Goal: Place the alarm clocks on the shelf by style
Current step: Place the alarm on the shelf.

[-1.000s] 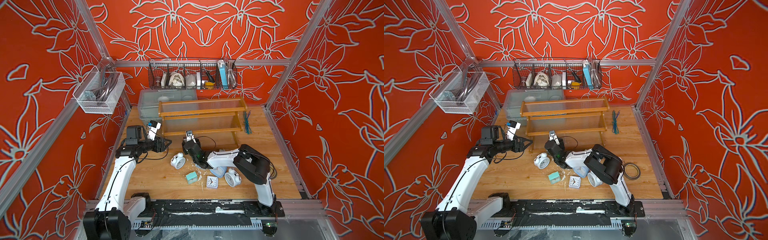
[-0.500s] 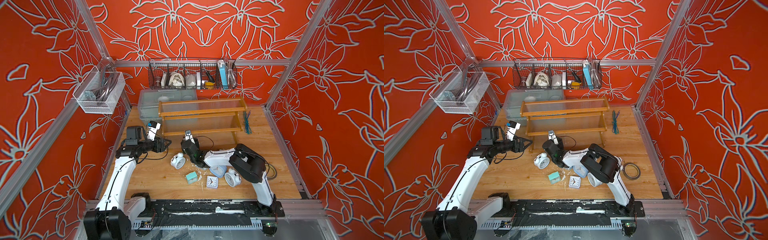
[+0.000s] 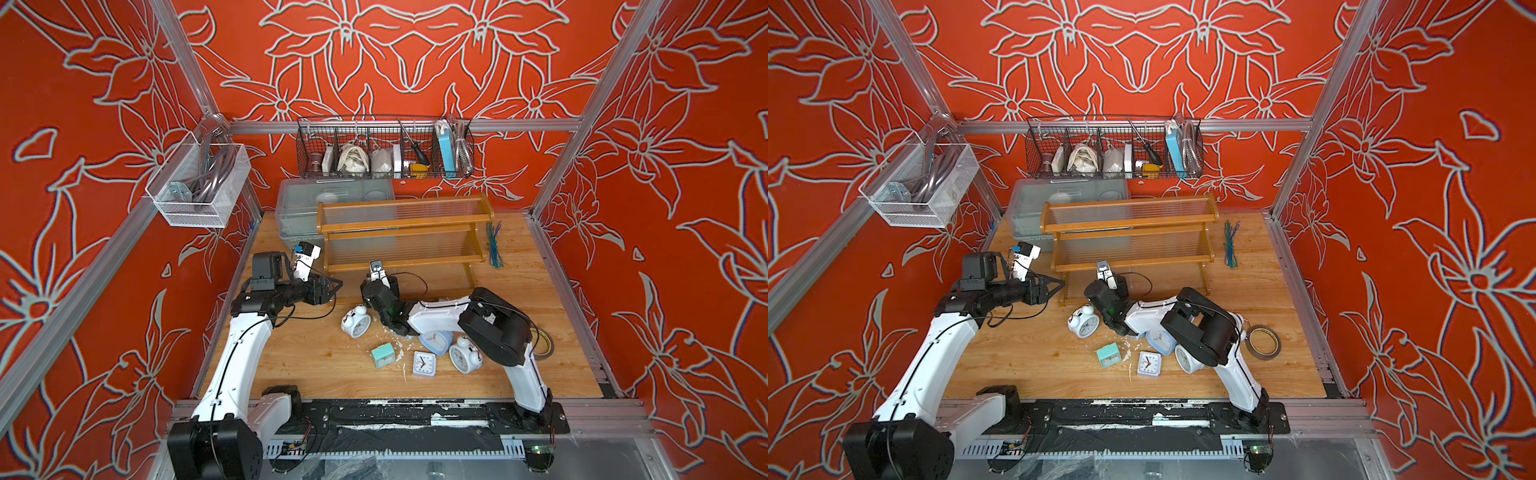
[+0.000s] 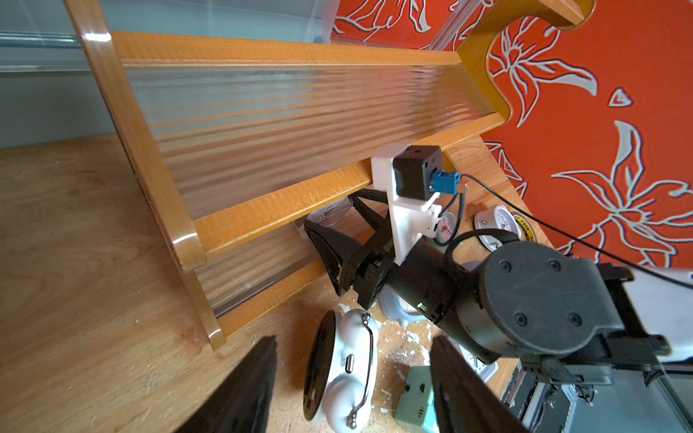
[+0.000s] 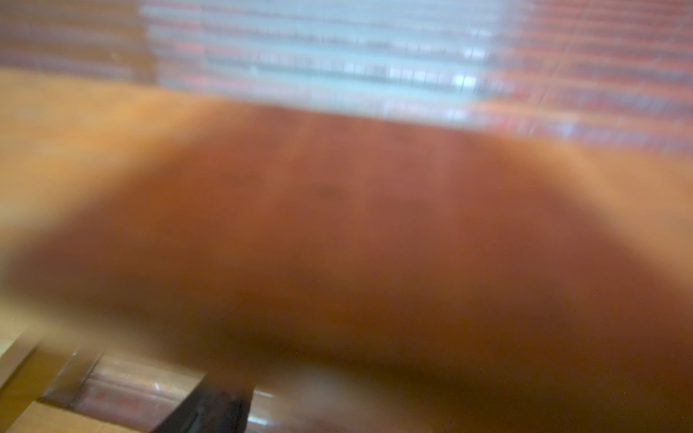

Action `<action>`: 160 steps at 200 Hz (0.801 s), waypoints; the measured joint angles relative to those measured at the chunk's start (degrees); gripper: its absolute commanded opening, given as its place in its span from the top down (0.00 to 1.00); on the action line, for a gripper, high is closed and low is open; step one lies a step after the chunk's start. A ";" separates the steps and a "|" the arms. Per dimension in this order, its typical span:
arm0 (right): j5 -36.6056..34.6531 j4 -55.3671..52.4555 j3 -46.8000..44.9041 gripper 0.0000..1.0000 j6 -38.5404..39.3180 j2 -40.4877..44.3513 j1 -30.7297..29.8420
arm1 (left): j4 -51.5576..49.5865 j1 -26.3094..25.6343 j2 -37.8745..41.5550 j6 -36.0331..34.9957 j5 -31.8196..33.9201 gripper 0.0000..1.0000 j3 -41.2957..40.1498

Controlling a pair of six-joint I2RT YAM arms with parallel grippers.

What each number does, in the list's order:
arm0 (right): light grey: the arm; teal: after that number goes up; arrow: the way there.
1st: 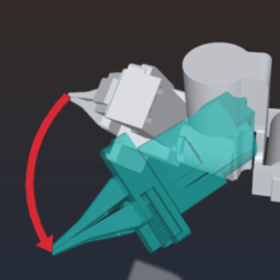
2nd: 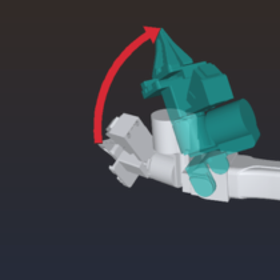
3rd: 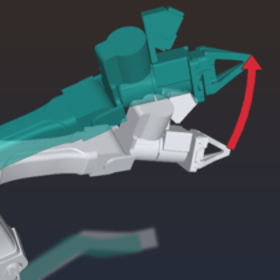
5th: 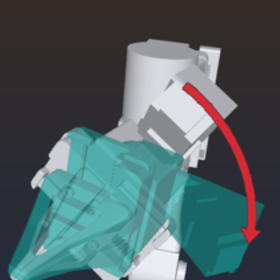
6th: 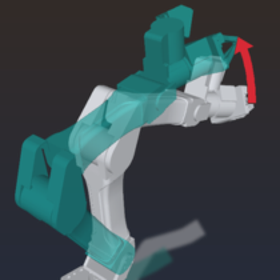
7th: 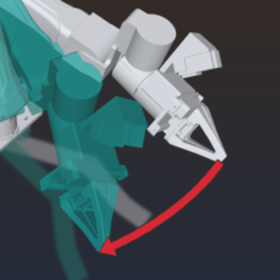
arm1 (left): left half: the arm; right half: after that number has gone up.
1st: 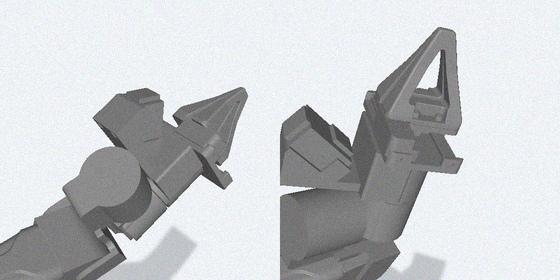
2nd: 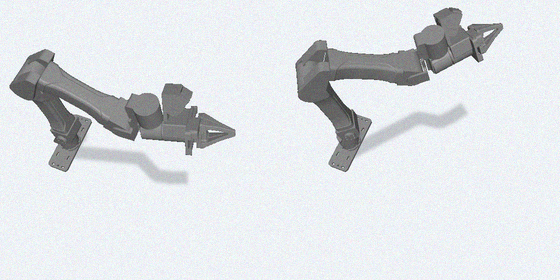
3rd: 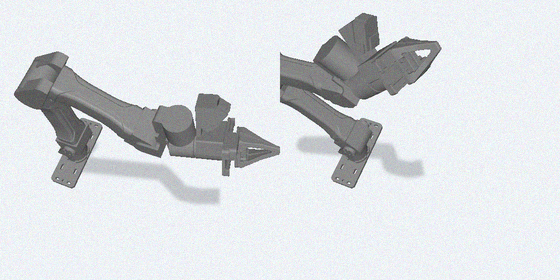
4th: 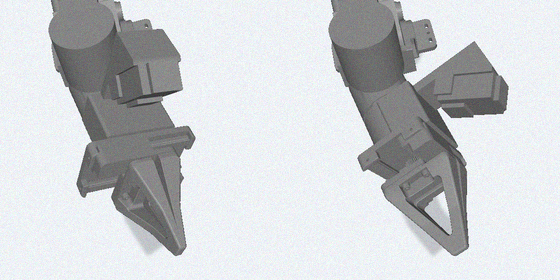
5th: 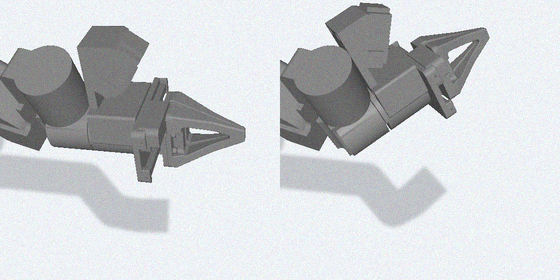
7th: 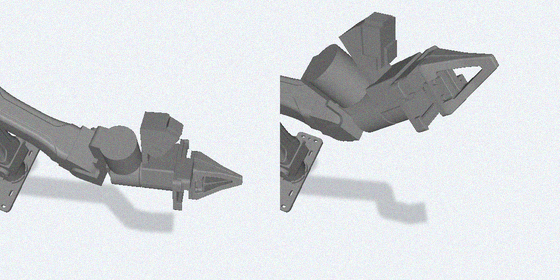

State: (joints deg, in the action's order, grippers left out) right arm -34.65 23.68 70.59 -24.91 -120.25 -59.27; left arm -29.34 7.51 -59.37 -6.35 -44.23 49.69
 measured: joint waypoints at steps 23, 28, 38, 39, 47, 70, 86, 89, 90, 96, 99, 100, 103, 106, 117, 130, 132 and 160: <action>0.02 -1.09 0.00 0.17 -0.17 0.44 0.00 | 0.13 0.00 0.00 0.00 0.00 0.34 -0.02; 0.04 -1.29 0.00 0.17 -0.13 0.52 0.00 | 0.15 0.02 0.00 0.00 0.00 0.34 -0.02; 0.07 -1.53 -0.04 0.15 -0.20 0.72 0.00 | 0.20 0.02 0.00 0.00 0.00 0.34 -0.02; 0.04 -1.55 -0.04 0.15 -0.17 0.74 0.00 | 0.20 0.02 0.00 0.00 0.00 0.34 -0.02; 0.13 -1.86 -0.20 0.13 -0.20 1.09 0.00 | 0.24 0.02 0.00 0.00 0.00 0.34 -0.02; 0.42 -2.82 -1.84 0.10 -0.44 3.80 0.00 | 0.28 0.04 0.00 -0.02 -0.15 0.34 -0.02; 0.98 -3.63 -3.34 0.08 -0.68 6.54 0.00 | 0.28 0.04 0.02 -0.09 -0.76 0.34 -0.02; 1.09 -3.93 -3.61 0.08 -0.74 7.15 0.00 | 0.26 0.04 0.02 -0.13 -0.92 0.34 -0.02; 1.20 -4.02 -3.72 0.08 -0.81 7.45 0.00 | 0.26 0.04 0.00 -0.17 -0.94 0.34 -0.02; 1.44 -4.50 -4.17 0.08 -0.98 8.61 0.00 | 0.26 0.04 0.02 -0.24 -1.20 0.34 -0.02; 1.62 -4.70 -4.42 0.08 -1.07 9.18 0.00 | 0.24 0.04 0.02 -0.28 -1.38 0.34 -0.02; 1.64 -4.76 -4.46 0.08 -1.09 9.33 0.00 | 0.24 0.04 0.02 -0.28 -1.42 0.34 -0.02; 1.79 -5.05 -4.72 0.08 -1.22 10.03 0.00 | 0.24 0.07 0.02 -0.39 -1.60 0.34 -0.02; 1.99 -5.22 -5.03 0.07 -1.29 10.62 0.00 | 0.20 0.04 0.02 -0.48 -1.79 0.34 -0.02; 2.64 -6.23 -6.27 0.08 -1.68 13.20 0.00 | -0.11 0.07 0.04 -0.98 -2.32 0.34 -0.02; 3.52 -7.91 -7.87 0.08 -2.29 16.37 0.00 | -0.61 0.07 0.13 -1.60 -2.93 0.34 -0.02; 3.65 -8.11 -8.04 0.08 -2.34 16.72 0.00 | -0.72 0.07 0.13 -1.70 -3.02 0.34 -0.02; 6.80 -12.83 -10.95 0.11 -3.26 23.10 0.00 | -2.56 0.04 0.42 -3.23 -4.85 0.34 0.00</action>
State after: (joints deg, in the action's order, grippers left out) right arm -27.86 10.85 59.64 -28.16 -97.14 -59.27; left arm -31.90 7.55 -58.96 -9.58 -49.08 49.69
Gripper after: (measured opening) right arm 0.900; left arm 0.658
